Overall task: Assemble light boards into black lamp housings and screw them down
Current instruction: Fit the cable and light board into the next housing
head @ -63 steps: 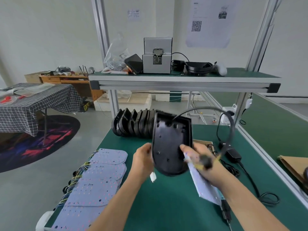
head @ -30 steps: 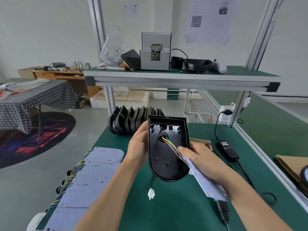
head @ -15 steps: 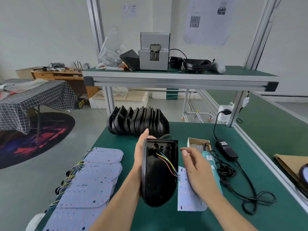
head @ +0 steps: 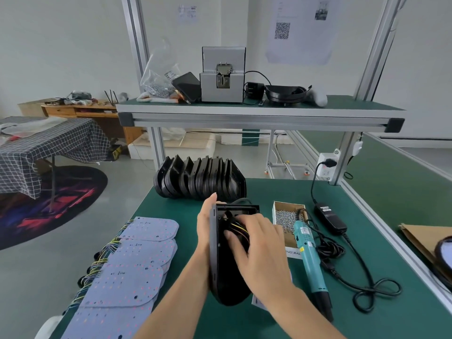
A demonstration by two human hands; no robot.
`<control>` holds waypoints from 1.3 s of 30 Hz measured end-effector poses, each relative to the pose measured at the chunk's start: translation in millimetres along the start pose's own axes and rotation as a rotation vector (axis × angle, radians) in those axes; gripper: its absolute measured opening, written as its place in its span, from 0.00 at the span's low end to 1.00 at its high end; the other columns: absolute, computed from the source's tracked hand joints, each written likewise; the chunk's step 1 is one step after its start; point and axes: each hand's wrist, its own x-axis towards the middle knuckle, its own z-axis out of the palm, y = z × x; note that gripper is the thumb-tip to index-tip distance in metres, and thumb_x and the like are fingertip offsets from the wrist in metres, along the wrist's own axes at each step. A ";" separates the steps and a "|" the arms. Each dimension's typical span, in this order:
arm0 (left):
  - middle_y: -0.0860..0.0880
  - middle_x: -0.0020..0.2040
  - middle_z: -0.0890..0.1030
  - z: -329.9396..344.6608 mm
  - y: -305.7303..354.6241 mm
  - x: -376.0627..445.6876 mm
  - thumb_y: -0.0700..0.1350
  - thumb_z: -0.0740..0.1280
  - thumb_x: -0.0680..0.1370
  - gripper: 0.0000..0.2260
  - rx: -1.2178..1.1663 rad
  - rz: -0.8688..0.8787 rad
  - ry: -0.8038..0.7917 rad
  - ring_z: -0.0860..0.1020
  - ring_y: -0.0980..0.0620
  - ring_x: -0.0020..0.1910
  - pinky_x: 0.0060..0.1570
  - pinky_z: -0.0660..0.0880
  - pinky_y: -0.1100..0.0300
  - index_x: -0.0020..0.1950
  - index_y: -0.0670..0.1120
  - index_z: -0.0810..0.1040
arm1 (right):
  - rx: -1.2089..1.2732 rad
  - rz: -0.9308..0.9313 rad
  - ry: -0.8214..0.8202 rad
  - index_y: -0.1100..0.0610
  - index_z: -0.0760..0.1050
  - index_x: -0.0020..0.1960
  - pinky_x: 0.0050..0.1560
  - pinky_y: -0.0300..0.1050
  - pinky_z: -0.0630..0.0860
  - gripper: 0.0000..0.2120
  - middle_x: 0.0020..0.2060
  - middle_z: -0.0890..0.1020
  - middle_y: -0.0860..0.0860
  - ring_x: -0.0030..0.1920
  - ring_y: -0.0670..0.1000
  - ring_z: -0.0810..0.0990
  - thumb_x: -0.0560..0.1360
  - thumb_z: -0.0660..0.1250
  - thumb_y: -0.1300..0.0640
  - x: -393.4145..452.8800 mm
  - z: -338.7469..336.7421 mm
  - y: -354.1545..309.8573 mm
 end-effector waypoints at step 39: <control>0.55 0.45 0.87 7.7 -8.0 -56.7 0.53 0.65 0.82 0.08 0.756 0.715 0.076 0.84 0.58 0.44 0.43 0.76 0.70 0.59 0.63 0.80 | 0.321 0.086 0.332 0.56 0.84 0.51 0.45 0.35 0.76 0.08 0.43 0.84 0.45 0.44 0.43 0.82 0.74 0.76 0.65 30.1 0.5 3.5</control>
